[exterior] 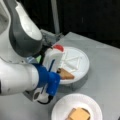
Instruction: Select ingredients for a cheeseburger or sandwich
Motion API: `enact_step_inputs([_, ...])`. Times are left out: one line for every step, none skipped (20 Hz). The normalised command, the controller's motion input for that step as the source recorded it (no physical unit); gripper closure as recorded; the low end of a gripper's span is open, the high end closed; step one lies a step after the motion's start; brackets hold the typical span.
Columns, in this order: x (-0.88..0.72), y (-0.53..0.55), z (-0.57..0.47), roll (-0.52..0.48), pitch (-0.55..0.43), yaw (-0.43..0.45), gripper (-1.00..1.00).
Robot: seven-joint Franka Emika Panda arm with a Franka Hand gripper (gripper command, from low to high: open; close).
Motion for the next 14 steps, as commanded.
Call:
enact_step_inputs([0.59,-0.44,-0.04,0.132,0.177,0.091,1.0])
enact_step_inputs([0.53,-0.42,-0.02,0.131,0.183,0.085,1.0])
enact_step_inputs([0.44,-0.36,0.01,0.133,0.186,0.083,1.0])
enact_step_inputs([0.44,-0.35,0.0,0.102,0.181,0.052,1.0])
enact_step_inputs([0.44,-0.31,-0.02,0.091,0.181,0.038,1.0])
enact_step_inputs([0.43,-0.27,-0.02,0.087,0.179,0.036,1.0])
enact_step_inputs([0.43,-0.22,-0.05,0.065,0.165,0.036,1.0])
enact_step_inputs([0.43,-0.16,-0.07,0.053,0.154,0.045,1.0])
enact_step_inputs([0.44,-0.14,-0.08,0.053,0.149,0.052,1.0])
enact_step_inputs([0.45,-0.12,-0.11,0.053,0.145,0.057,1.0])
enact_step_inputs([0.46,-0.09,-0.13,0.052,0.138,0.049,1.0])
enact_step_inputs([0.48,-0.07,-0.14,0.068,0.142,0.05,1.0])
enact_step_inputs([0.48,-0.05,-0.16,0.09,0.132,0.053,1.0])
enact_step_inputs([0.42,-0.06,-0.05,0.126,0.119,0.059,1.0])
